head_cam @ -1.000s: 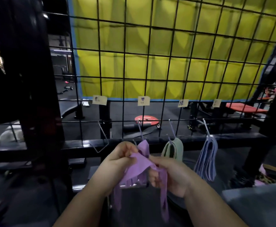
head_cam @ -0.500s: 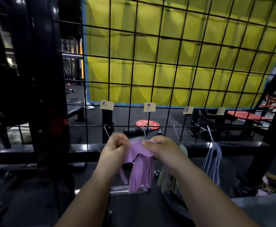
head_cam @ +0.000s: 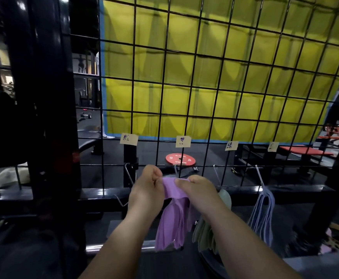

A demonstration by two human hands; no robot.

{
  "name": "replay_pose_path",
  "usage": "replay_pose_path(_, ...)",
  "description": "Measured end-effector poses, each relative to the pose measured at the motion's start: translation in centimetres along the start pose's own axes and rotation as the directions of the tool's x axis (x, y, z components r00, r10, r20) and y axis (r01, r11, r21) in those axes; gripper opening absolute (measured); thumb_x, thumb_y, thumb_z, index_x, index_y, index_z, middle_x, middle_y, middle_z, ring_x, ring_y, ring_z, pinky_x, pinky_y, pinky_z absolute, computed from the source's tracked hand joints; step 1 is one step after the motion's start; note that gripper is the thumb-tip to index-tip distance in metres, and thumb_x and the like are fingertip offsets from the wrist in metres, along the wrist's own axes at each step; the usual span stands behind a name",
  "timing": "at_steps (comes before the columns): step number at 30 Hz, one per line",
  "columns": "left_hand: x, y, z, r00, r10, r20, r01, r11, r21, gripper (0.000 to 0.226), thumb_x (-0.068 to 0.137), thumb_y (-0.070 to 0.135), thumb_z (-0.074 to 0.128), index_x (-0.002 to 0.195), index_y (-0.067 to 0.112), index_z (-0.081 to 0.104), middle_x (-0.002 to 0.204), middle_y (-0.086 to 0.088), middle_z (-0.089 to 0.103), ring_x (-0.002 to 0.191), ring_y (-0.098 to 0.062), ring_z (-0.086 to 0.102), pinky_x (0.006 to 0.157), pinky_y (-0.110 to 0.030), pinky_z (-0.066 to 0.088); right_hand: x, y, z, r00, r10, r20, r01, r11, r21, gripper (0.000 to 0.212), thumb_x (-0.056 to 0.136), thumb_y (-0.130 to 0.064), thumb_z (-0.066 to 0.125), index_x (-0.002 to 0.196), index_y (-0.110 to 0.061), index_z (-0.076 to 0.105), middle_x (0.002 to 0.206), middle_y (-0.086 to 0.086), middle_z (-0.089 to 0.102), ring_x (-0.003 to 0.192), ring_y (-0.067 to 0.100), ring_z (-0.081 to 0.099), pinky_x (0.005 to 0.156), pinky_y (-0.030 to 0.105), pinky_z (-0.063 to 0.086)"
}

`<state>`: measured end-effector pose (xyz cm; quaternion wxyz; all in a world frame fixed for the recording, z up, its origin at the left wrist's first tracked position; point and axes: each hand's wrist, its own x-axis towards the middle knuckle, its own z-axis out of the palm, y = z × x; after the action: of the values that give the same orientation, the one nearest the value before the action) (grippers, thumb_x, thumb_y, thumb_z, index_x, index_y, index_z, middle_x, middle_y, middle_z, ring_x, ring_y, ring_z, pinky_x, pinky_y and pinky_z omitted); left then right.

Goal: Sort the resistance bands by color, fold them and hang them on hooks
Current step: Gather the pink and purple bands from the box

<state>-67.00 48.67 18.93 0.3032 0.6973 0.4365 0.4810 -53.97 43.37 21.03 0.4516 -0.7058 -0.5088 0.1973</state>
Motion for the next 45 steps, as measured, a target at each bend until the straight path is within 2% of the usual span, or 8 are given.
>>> replay_pose_path(5, 0.5, -0.2, 0.3, 0.999, 0.025, 0.025, -0.028, 0.995, 0.101, 0.022, 0.092, 0.011, 0.051, 0.079, 0.028, 0.048, 0.073, 0.004, 0.060, 0.069, -0.017, 0.057, 0.061, -0.034, 0.046, 0.5, 0.4, 0.2, 1.000, 0.027, 0.005, -0.027, 0.999, -0.038, 0.026, 0.088, -0.036, 0.059, 0.073, -0.016, 0.052, 0.073, 0.005, 0.050, 0.067, 0.019, 0.045, 0.063, 0.031, 0.035)
replay_pose_path(12, 0.2, -1.1, 0.5, 0.990, 0.142, 0.011, -0.142, 0.975, 0.172, 0.030, 0.086, 0.004, 0.061, 0.073, 0.029, 0.054, 0.084, 0.012, 0.055, 0.077, -0.003, 0.055, 0.067, -0.020, 0.046, 0.3, 0.9, 0.1, 0.999, 0.052, 0.007, -0.052, 0.999, -0.009, 0.022, 0.085, -0.033, 0.059, 0.070, -0.020, 0.048, 0.068, 0.001, 0.047, 0.063, 0.017, 0.042, 0.062, 0.030, 0.033)
replay_pose_path(18, -1.6, -1.2, 0.1, 0.992, 0.088, -0.090, -0.105, 0.973, -0.207, 0.034, 0.090, -0.002, 0.057, 0.082, 0.029, 0.066, 0.084, 0.013, 0.067, 0.083, 0.001, 0.061, 0.070, -0.006, 0.043, 0.2, 1.0, 0.4, 1.000, 0.018, -0.023, -0.019, 0.999, -0.049, 0.026, 0.087, -0.030, 0.057, 0.067, -0.020, 0.042, 0.061, -0.002, 0.038, 0.058, 0.016, 0.036, 0.057, 0.029, 0.028)
replay_pose_path(22, -3.0, -0.5, 0.1, 0.995, 0.097, 0.040, -0.073, 0.917, -0.392, 0.020, 0.093, 0.002, 0.057, 0.090, 0.017, 0.069, 0.085, 0.008, 0.071, 0.079, -0.002, 0.064, 0.069, -0.008, 0.046, 0.2, 0.9, 0.4, 0.999, 0.019, -0.045, -0.021, 0.999, -0.037, 0.030, 0.087, -0.029, 0.059, 0.061, -0.021, 0.045, 0.058, -0.005, 0.044, 0.056, 0.014, 0.041, 0.054, 0.026, 0.031)
replay_pose_path(34, -3.3, -1.0, 0.6, 0.995, 0.073, 0.063, -0.044, 0.925, -0.378, 0.029, 0.093, 0.006, 0.059, 0.099, 0.032, 0.070, 0.094, 0.020, 0.071, 0.092, 0.009, 0.063, 0.077, -0.005, 0.045, 1.1, 0.9, 0.4, 0.995, 0.094, -0.046, -0.087, 0.988, 0.131, 0.021, 0.083, -0.036, 0.066, 0.071, -0.020, 0.059, 0.073, 0.001, 0.063, 0.068, 0.018, 0.056, 0.065, 0.031, 0.042)
replay_pose_path(39, -3.8, -1.3, 0.4, 0.978, 0.008, 0.208, 0.110, 0.828, -0.550, 0.027, 0.094, 0.007, 0.059, 0.111, 0.025, 0.070, 0.101, 0.006, 0.075, 0.097, -0.009, 0.069, 0.083, -0.022, 0.054, 1.1, 1.1, 0.6, 0.988, 0.154, -0.011, -0.144, 0.949, 0.280, 0.022, 0.066, -0.041, 0.071, 0.063, -0.020, 0.065, 0.075, 0.007, 0.070, 0.072, 0.026, 0.062, 0.070, 0.037, 0.047)
replay_pose_path(41, -3.9, -1.4, 0.4, 0.979, -0.008, 0.206, 0.127, 0.812, -0.570, 0.023, 0.093, 0.007, 0.061, 0.109, 0.021, 0.070, 0.099, 0.003, 0.075, 0.095, -0.012, 0.070, 0.082, -0.023, 0.055, 1.0, 1.0, 0.5, 0.985, 0.173, 0.019, -0.170, 0.932, 0.319, 0.020, 0.072, -0.037, 0.073, 0.071, -0.017, 0.068, 0.078, 0.009, 0.071, 0.073, 0.027, 0.063, 0.069, 0.036, 0.046)
replay_pose_path(45, -3.4, -2.4, 0.8, 0.994, 0.101, 0.036, -0.080, 0.920, -0.383, 0.028, 0.092, 0.004, 0.061, 0.106, 0.025, 0.073, 0.100, 0.007, 0.073, 0.096, -0.005, 0.067, 0.087, -0.019, 0.050, 1.1, 0.9, 0.4, 0.985, 0.164, 0.047, -0.169, 0.901, 0.399, 0.016, 0.080, -0.024, 0.072, 0.072, -0.014, 0.064, 0.071, 0.006, 0.066, 0.067, 0.024, 0.059, 0.065, 0.031, 0.041)
